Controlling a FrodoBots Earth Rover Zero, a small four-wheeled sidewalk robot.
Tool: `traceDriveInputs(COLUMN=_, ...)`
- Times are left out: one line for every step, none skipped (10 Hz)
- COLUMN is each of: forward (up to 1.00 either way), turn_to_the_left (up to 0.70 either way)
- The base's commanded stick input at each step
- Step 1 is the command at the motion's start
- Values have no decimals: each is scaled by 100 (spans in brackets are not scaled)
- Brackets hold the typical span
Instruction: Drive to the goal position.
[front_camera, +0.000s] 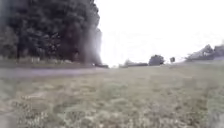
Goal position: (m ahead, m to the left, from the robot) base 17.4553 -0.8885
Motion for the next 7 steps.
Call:
traceDriveInputs(forward=70, turn_to_the_left=-31)
traceDriveInputs(forward=70, turn_to_the_left=-31)
traceDriveInputs(forward=70, turn_to_the_left=-31)
traceDriveInputs(forward=70, turn_to_the_left=-31)
traceDriveInputs(forward=70, turn_to_the_left=-32)
traceDriveInputs(forward=70, turn_to_the_left=-31)
traceDriveInputs(forward=70, turn_to_the_left=-24)
